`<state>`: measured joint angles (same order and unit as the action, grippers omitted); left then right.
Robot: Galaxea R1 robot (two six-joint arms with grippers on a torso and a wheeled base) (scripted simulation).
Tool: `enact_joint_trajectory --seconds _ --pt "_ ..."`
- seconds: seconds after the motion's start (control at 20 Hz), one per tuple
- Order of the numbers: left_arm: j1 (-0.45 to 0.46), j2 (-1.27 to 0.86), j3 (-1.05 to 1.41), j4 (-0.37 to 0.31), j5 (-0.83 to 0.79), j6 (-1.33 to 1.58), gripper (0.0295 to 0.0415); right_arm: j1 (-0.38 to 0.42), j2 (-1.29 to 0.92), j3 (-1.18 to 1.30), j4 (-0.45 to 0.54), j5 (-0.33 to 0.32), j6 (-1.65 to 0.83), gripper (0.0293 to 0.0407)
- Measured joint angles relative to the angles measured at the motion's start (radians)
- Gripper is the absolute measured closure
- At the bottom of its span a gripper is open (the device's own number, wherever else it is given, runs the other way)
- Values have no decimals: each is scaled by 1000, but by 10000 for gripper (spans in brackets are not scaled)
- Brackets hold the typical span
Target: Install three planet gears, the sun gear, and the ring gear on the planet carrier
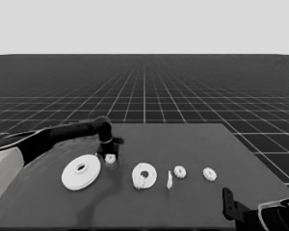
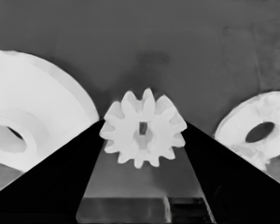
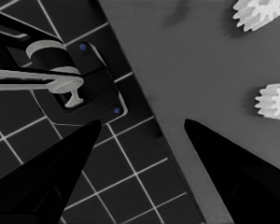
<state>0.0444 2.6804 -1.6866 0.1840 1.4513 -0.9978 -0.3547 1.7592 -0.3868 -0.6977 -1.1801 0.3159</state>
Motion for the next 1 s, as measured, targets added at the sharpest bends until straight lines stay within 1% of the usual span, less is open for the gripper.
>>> enact_joint_trajectory --seconds 0.05,0.15,0.4,0.45,0.5,0.6,0.9,0.95,1.0 --pt "-30 -5 14 -23 15 -6 398 0 0 0 0 0 0 315" --pt "-57 -8 22 -45 28 -10 398 0 0 0 0 0 0 315" --pt "-69 -8 24 -56 35 -10 398 0 0 0 0 0 0 315" --pt "-68 97 0 -45 51 -127 398 0 0 0 0 0 0 315" --pt "-67 210 -38 -42 58 -177 398 0 0 0 0 0 0 315" --pt "-66 323 -120 -41 60 -194 398 0 0 0 0 0 0 315" --pt "-66 379 -181 -41 60 -191 398 0 0 0 0 0 0 315" --pt "-12 391 -217 13 34 -171 398 0 0 0 0 0 0 315" --pt "28 401 -247 43 17 -155 398 0 0 0 0 0 0 315"
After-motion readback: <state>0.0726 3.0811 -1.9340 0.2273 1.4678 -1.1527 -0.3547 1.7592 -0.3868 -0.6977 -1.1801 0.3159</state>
